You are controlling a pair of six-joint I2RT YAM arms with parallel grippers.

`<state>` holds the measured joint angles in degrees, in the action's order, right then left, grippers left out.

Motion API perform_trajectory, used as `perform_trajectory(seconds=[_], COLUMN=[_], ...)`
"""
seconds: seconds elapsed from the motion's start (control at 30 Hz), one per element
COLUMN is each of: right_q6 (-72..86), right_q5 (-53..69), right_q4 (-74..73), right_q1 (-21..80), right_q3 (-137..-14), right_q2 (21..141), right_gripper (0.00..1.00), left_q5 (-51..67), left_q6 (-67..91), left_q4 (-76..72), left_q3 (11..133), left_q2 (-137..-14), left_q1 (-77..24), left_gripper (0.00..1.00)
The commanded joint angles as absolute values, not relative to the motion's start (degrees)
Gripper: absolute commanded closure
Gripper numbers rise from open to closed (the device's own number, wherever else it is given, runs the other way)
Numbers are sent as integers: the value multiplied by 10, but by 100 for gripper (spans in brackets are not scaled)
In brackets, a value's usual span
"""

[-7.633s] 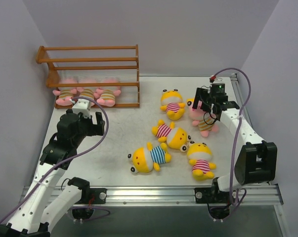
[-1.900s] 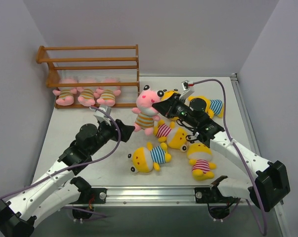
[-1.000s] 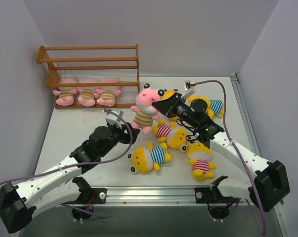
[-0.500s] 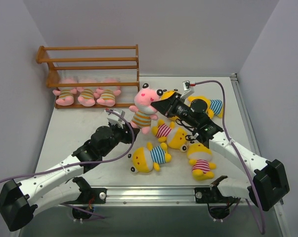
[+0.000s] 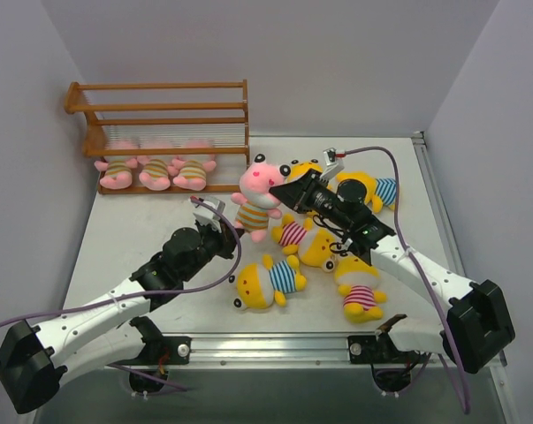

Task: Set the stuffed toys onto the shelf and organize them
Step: Pass the stuffed toy from the right arm to the left, then place the stuffed toy onto shelf

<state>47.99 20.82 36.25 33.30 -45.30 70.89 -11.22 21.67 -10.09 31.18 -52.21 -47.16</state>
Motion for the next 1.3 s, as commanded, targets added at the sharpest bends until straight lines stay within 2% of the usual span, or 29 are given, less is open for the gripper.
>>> perform_trajectory(seconds=[0.0,0.07,0.1,0.17,0.2,0.27,0.37,0.5,0.73,1.27], right_q6=[455,439,431,390,376,329,286,255,223,191], right_q5=[210,196,193,184,178,154,130,88,71,76], right_q4=[379,358,337,311,276,238,162,134,116,119], right_q1=[332,330,326,325,324,323,316,316,311,287], right_q3=[-451,-457,-460,-467,-470,-483,-505,-497,-498,-491], right_q2=[697,693,686,669,663,645,627,592,573,535], right_gripper=[91,78,61,49,36,23,13,7,5,0], left_q5=[-118,-130,-132,-134,-129,-120,-81,-46,-6,39], left_q6=[216,219,221,242,251,277,281,290,313,287], left_q4=[-138,-134,-129,-115,-111,-119,-112,-99,-135,-127], left_q3=[301,301,301,297,293,273,279,287,299,420], left_q2=[-513,-518,-519,-522,-522,-524,-536,-546,-584,-737], left_q1=[-473,-473,-473,-471,-468,-454,-406,-353,-274,-243], left_gripper=[98,98,98,98,98,98,98,98,97,98])
